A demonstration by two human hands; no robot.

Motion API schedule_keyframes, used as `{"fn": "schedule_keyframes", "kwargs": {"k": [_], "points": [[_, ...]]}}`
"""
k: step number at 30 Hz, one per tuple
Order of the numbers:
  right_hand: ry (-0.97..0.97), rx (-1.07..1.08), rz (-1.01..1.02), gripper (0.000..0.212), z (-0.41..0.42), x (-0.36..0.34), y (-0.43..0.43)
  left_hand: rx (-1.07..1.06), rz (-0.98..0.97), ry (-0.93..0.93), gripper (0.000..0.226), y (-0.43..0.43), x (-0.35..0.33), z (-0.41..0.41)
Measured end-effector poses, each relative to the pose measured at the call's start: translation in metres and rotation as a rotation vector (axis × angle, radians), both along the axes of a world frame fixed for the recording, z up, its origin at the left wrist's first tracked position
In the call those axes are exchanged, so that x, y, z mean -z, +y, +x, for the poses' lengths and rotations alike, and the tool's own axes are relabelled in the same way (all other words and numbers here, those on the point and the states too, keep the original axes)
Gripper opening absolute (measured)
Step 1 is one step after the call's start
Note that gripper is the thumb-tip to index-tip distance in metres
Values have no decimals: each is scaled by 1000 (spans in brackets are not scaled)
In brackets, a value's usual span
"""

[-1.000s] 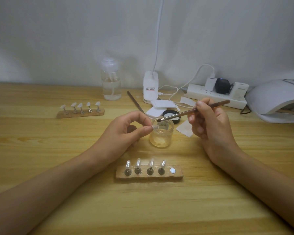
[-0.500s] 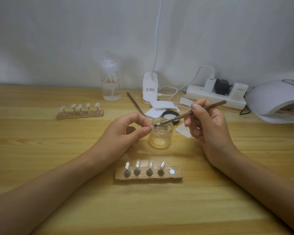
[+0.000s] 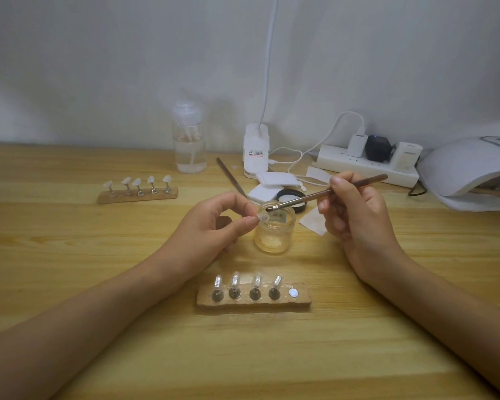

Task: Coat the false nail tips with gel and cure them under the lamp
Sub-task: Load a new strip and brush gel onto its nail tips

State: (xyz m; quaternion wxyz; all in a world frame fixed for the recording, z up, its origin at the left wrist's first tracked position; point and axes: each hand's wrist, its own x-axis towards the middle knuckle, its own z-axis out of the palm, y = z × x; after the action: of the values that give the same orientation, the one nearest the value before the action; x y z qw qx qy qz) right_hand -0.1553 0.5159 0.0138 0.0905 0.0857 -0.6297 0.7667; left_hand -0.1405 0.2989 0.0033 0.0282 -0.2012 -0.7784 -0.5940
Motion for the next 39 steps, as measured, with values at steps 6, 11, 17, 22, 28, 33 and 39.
{"fn": "schedule_keyframes", "kwargs": {"k": [6, 11, 17, 22, 28, 33, 39], "points": [[34, -27, 44, 19, 2, 0, -1, -3, -3, -1, 5, -1, 0, 0], [46, 11, 9, 23, 0, 0, 1, -14, 9, -10, 5, 0, 1, -1], [30, -1, 45, 19, 2, 0, -2, -19, 23, -15, 6, -1, 2, -2], [46, 4, 3, 22, 2, -1, 1, -7, 30, -5, 5, -1, 2, -2], [17, 23, 47, 22, 2, 0, 0, -3, 39, -2, 5, -1, 3, -3], [75, -46, 4, 20, 4, 0, -2, 0, 35, -1, 5, -3, 4, -3], [-1, 47, 28, 23, 2, -1, -2, -11, 27, -4, 5, -3, 4, -4]]}}
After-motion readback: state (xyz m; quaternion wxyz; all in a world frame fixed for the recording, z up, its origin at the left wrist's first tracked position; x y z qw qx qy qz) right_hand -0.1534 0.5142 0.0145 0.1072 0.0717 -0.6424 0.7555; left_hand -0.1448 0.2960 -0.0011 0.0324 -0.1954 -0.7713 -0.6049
